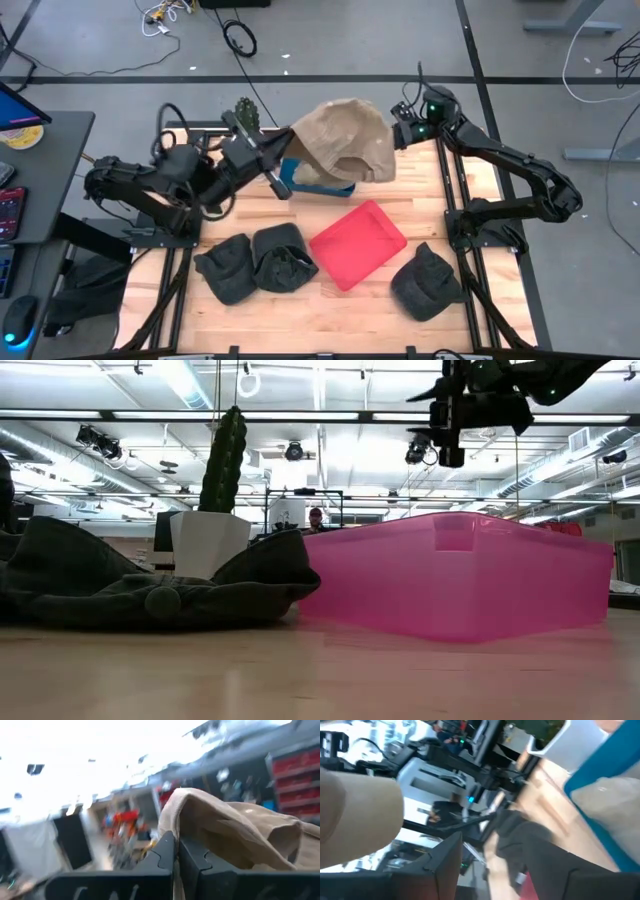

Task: Pick & Place hat
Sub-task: Put the brown cap into the blue bin

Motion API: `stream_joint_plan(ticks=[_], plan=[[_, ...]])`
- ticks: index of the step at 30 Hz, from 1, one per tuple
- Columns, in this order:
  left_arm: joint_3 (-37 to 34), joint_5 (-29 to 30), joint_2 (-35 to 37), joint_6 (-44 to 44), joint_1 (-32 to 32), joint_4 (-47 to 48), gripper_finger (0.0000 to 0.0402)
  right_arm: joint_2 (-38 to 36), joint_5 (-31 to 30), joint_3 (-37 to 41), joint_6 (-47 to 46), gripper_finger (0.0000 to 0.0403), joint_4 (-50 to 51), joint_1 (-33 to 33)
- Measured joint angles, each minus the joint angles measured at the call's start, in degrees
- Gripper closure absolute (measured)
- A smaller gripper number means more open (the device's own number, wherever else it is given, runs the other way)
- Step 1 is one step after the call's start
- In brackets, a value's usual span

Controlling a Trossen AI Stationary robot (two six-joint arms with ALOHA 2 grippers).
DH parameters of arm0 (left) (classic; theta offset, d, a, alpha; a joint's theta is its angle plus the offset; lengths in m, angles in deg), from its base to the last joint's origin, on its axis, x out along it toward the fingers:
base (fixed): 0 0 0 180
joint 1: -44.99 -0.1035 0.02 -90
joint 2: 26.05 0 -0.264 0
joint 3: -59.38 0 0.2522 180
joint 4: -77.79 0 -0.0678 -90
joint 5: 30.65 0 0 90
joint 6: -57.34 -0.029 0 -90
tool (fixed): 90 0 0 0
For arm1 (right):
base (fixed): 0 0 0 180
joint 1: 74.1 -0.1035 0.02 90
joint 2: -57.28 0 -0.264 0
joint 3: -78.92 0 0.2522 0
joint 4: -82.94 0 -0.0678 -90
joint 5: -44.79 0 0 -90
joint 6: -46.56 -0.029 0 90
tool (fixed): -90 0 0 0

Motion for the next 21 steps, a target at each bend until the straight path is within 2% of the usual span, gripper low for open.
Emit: stream_joint_plan(ticks=[4, 10, 14, 21], plan=[[0.02, -10.01, 0.0, -3.86, -1.73, -5.99, 0.0394, 0.0, 0.86, 0.0, -7.37, 0.0193, -6.94, -0.19], [0.02, -22.98, -0.02, -7.06, -6.08, -10.21, 0.0394, 0.0, 0.84, 0.0, -20.64, 0.0193, -21.4, -2.68], [0.04, -29.32, -0.58, -7.13, -9.27, -12.76, 0.0394, 0.0, 0.0, 0.0, -28.03, 0.0193, -29.75, -5.4], [0.04, -40.64, -3.91, -7.13, -14.48, -19.99, 0.0394, 0.0, -2.98, 0.0, -36.12, 0.0193, -37.6, -8.34]])
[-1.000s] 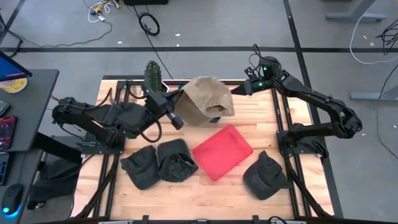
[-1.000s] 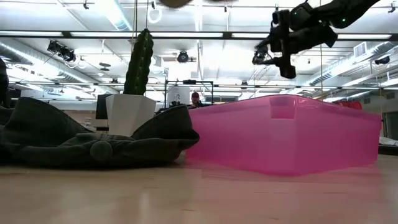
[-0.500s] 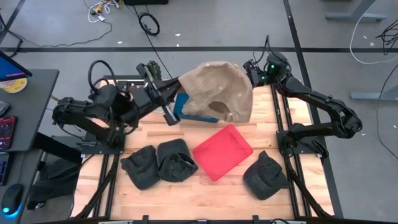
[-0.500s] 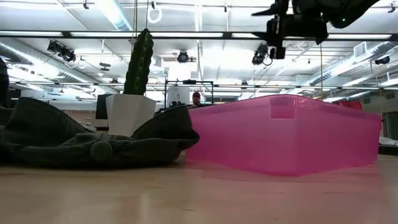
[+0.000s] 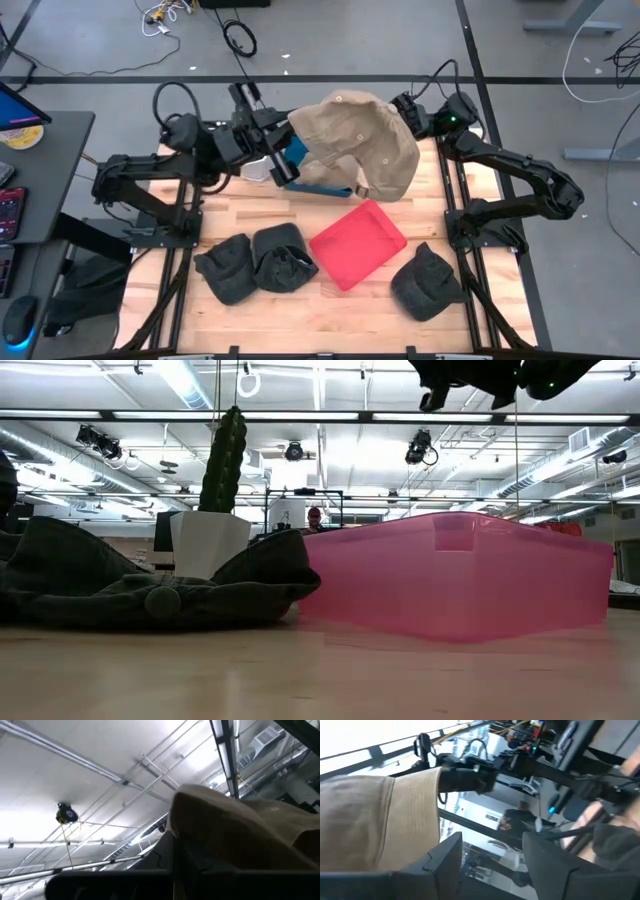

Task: Pick & Place hat
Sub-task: Put the brown cap into the blue bin

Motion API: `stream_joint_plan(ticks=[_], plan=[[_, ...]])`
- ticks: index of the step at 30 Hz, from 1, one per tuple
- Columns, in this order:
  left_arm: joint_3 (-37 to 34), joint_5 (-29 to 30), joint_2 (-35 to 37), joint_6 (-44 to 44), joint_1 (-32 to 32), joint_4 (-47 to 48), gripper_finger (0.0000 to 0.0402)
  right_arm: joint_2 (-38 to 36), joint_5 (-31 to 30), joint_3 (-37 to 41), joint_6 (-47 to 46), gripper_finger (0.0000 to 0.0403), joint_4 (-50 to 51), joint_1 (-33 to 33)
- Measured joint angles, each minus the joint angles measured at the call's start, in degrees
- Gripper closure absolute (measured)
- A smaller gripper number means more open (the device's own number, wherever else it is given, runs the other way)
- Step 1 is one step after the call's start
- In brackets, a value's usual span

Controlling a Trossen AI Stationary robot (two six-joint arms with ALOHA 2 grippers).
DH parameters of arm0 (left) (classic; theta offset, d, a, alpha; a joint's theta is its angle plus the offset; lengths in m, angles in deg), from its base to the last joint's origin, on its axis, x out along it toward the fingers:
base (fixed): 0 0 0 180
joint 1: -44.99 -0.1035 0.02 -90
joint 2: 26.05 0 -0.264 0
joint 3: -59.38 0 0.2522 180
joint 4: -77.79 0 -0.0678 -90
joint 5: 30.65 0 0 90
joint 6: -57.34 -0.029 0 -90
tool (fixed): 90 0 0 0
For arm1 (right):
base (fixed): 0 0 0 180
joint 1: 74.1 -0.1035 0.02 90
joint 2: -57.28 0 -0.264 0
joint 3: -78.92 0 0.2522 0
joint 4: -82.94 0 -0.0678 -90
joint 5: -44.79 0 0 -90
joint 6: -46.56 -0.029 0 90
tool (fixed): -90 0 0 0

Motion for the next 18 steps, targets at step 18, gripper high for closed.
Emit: stream_joint_plan(ticks=[18], plan=[[-0.02, -9.49, -8.74, 9.11, -6.58, -14.95, 0.0394, 0.0, -7.87, 0.0, -15.05, 0.0193, -15.58, -7.34]])
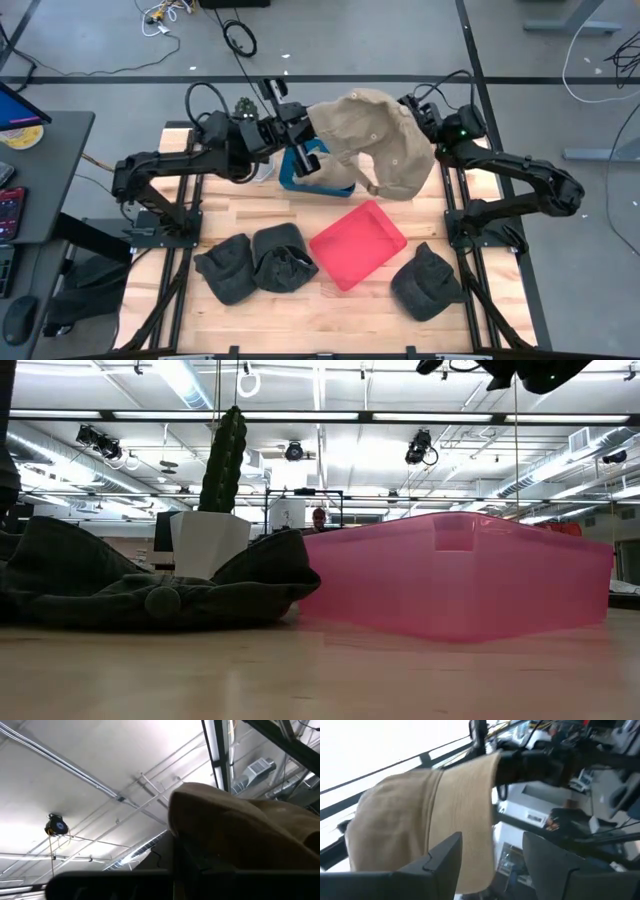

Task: Pick & Place hat
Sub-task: Put the brown cap into the blue bin

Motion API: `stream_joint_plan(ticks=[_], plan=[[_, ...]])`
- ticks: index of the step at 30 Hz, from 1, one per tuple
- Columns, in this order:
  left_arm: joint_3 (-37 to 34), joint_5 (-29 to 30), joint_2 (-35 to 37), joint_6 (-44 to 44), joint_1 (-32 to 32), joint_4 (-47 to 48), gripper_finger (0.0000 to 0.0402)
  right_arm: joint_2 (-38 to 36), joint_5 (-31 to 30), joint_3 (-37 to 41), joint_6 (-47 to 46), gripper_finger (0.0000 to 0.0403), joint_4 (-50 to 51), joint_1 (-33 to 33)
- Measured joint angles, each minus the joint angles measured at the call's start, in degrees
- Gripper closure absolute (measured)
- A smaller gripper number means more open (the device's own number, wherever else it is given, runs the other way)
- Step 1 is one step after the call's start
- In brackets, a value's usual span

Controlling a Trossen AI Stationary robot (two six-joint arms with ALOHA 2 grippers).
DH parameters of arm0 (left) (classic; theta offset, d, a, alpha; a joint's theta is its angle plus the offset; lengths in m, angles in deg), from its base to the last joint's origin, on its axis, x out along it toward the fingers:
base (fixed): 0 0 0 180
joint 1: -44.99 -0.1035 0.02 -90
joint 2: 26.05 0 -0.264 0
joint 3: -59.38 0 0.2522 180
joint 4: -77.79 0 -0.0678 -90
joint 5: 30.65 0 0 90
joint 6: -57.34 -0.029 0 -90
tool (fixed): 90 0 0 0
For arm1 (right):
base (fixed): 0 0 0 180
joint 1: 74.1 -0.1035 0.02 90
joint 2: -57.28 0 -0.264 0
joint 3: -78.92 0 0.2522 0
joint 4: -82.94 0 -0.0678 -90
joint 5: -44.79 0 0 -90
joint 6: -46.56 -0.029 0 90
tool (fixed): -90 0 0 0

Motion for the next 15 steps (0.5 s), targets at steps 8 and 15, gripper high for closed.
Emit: stream_joint_plan(ticks=[8, 15], plan=[[0.0, -1.71, -2.33, 8.14, -1.67, -4.07, 0.0394, 0.0, -2.45, 0.0, -1.01, 0.0193, -1.02, -2.21], [0.0, -2.36, -3.67, 11.98, -1.38, -2.79, 0.0394, 0.07, -3.92, 0.0, -3.18, 0.0193, -7.5, -2.26]])
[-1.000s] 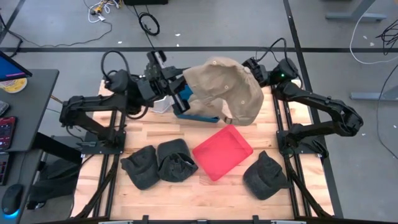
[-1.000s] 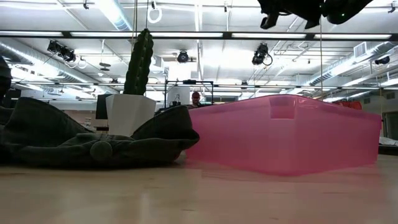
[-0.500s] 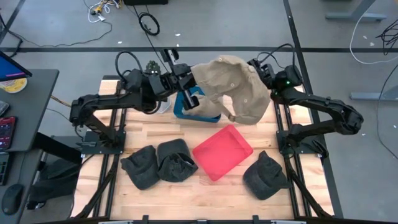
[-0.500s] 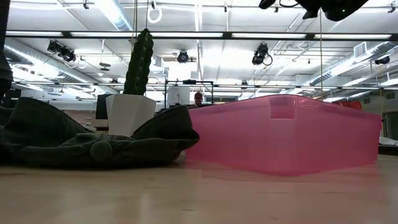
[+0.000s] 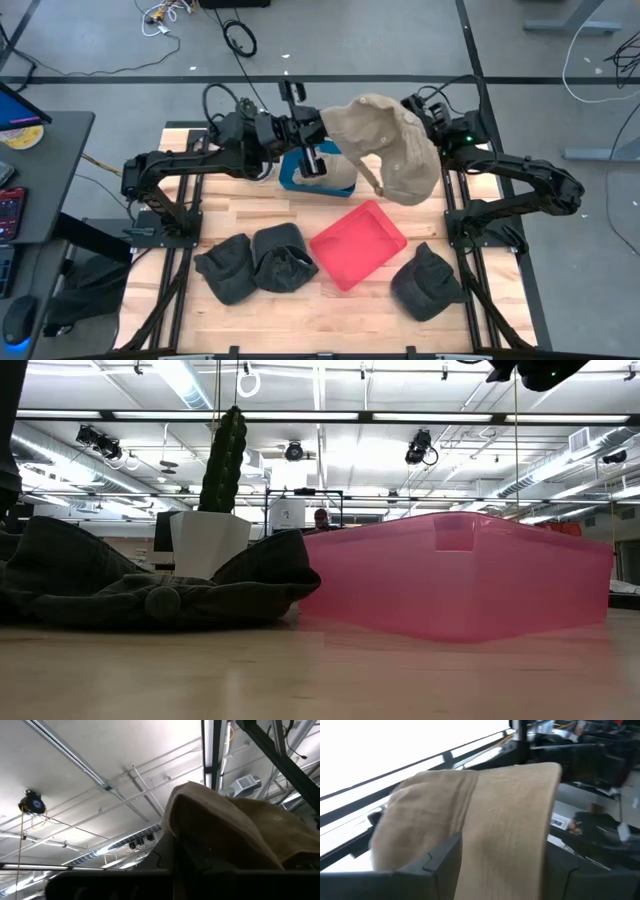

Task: Pick & Place hat
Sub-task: Put the brown cap into the blue bin

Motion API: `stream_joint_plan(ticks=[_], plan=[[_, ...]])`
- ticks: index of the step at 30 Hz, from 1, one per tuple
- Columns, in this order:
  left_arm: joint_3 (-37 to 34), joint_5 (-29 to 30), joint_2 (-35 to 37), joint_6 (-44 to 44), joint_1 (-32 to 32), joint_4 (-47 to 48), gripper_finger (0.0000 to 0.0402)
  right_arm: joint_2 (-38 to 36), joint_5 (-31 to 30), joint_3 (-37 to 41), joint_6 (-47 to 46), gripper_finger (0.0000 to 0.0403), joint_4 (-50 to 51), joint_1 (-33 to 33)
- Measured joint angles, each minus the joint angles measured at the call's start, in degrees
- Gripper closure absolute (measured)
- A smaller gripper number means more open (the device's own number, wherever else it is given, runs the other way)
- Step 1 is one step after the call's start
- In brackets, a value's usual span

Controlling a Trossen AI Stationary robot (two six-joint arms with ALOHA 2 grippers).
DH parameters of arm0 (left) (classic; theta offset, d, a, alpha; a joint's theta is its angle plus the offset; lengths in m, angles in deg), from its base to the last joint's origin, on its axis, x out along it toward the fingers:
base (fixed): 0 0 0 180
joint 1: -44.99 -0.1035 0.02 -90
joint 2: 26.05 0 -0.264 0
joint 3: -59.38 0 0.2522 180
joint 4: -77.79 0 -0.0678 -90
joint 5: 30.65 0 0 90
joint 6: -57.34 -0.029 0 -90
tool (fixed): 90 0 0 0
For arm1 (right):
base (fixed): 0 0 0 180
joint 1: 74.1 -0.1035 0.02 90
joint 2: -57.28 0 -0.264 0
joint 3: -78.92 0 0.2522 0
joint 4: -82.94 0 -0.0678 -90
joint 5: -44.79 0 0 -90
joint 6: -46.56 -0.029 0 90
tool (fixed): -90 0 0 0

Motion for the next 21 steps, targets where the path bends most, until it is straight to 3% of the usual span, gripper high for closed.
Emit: stream_joint_plan(ticks=[7, 15, 21], plan=[[0.0, 2.18, -0.15, 0.02, -0.17, 0.15, 0.0394, -0.03, -0.1, 0.0, 1.32, 0.0222, -2.42, 0.0], [0.0, 5.58, -0.13, 0.01, -0.26, 2.62, 0.0389, -0.27, 0.77, -0.02, 4.46, 0.0384, -7.07, -0.02], [0.1, 12.79, -0.01, -0.01, -0.17, 7.53, 0.0365, -0.07, -0.1, -0.02, 2.59, 0.0395, -11.43, 0.12]])
